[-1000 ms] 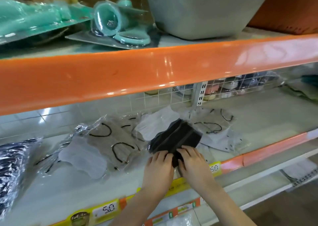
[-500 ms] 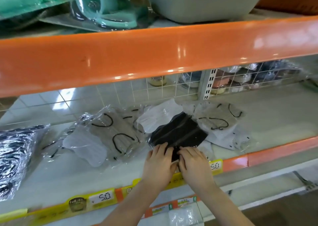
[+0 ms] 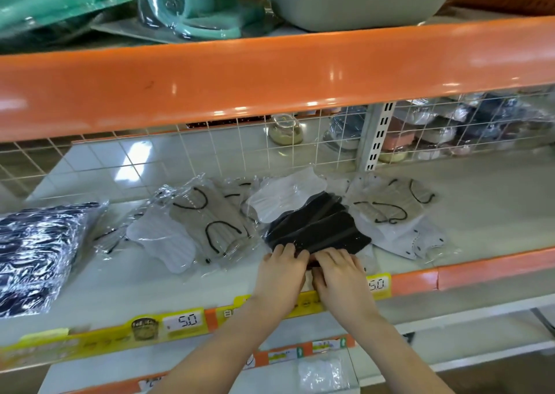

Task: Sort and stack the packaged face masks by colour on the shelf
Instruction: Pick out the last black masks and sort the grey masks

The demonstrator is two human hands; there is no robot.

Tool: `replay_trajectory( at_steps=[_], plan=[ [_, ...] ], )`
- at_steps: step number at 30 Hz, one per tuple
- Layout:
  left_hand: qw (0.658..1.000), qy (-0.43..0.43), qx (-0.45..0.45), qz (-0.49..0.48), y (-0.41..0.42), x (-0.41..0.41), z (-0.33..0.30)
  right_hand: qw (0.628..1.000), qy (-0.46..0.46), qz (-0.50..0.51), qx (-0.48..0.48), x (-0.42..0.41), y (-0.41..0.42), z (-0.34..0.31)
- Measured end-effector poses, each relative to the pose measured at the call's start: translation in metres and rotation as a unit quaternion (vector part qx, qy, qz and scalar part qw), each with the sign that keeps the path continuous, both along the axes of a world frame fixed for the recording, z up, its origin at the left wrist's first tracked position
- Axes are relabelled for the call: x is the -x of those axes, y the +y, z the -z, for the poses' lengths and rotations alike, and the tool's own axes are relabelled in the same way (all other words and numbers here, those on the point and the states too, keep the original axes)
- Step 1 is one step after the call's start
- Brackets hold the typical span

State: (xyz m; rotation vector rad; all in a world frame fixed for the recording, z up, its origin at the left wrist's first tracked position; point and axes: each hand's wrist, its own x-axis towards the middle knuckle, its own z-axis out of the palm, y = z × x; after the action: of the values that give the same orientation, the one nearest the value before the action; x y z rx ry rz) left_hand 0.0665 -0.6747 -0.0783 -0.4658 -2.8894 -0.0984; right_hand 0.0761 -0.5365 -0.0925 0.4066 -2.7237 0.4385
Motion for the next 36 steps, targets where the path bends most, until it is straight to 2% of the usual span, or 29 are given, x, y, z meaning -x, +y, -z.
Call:
replay_trajectory(
  at_steps=[9,15,18,20,26,32,36],
  plan=[
    [0.993,0.023,-0.119,0.005,-0.027,-0.017,-0.008,0.999,-0.032,0.007,-0.026,0.005,0.006,-0.009],
    [0.99,0.103,-0.091,0.017,-0.042,-0.03,-0.006,1.0,-0.02,0.012,0.015,-0.001,0.003,-0.011],
    [0.995,0.095,-0.036,0.02,-0.047,-0.031,-0.005,1.0,-0.001,0.005,0.031,-0.002,-0.002,-0.016],
    [0.994,0.106,-0.032,0.005,-0.048,-0.03,-0.006,0.999,0.02,0.003,0.034,-0.004,-0.008,-0.019],
    [0.98,0.165,-0.109,-0.02,-0.048,-0.024,-0.021,0.996,0.074,0.019,0.037,-0.01,-0.023,-0.031],
    [0.957,0.222,-0.185,-0.01,-0.063,-0.026,-0.042,0.985,0.138,0.085,0.06,-0.019,-0.041,-0.062],
    [0.943,0.268,-0.198,-0.018,-0.092,-0.03,-0.045,0.987,0.134,0.07,0.058,-0.019,-0.06,-0.073]
  ],
)
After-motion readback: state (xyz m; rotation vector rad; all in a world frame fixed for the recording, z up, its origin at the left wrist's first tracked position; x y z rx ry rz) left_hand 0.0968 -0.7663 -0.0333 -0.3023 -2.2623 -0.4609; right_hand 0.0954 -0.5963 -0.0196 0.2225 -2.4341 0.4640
